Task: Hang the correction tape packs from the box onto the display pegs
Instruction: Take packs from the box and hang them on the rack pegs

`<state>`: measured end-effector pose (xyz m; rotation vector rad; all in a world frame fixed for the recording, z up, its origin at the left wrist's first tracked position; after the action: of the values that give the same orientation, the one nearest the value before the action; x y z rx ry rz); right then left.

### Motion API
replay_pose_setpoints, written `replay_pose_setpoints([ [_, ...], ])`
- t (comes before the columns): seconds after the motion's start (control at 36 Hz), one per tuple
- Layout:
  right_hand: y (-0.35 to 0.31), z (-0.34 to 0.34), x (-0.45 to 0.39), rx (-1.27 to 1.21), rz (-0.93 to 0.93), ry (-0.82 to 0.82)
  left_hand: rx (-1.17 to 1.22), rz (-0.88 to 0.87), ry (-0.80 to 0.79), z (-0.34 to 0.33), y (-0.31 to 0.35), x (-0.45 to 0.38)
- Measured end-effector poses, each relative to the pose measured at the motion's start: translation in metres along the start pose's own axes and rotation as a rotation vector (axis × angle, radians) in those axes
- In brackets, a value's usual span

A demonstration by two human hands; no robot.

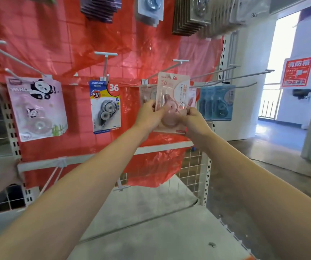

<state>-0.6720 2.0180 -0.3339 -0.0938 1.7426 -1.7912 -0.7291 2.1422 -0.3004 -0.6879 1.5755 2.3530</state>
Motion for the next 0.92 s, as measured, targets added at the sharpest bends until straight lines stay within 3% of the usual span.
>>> replay_pose_setpoints([
  [0.11, -0.009, 0.004, -0.006, 0.028, -0.003, 0.008, 0.001, 0.025, 0.044, 0.007, 0.000, -0.003],
  [0.19, -0.009, 0.004, -0.010, 0.075, -0.022, -0.011, -0.015, 0.044, -0.013, -0.002, -0.005, -0.005],
  [0.28, 0.003, 0.002, -0.016, 0.264, -0.077, -0.020, -0.039, 0.100, -0.027, -0.010, -0.032, -0.006],
  [0.39, 0.020, 0.007, -0.018, 0.557, -0.138, -0.015, -0.058, 0.239, 0.100, 0.002, -0.068, -0.015],
  [0.58, 0.024, 0.010, -0.026, 0.879, -0.038, -0.036, -0.380, 0.381, 0.190, 0.033, -0.090, -0.058],
  [0.81, 0.027, 0.008, -0.037, 0.982, 0.009, -0.074, -0.652, 0.508, 0.189, 0.044, -0.101, -0.070],
  [0.92, 0.033, 0.001, -0.033, 1.020, -0.003, -0.088, -0.748, 0.546, 0.113, 0.032, -0.120, -0.051],
])
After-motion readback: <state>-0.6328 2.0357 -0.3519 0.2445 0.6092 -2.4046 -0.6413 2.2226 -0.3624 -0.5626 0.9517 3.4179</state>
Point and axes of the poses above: each hand's wrist, its own x-axis away from the middle knuckle, its own z-axis out of the back of the hand, y = z × x, the point moved 10 cm from there along -x, towards the middle knuckle, and after that the axes turned 13 degrees about -y, right-handed, at the moved point
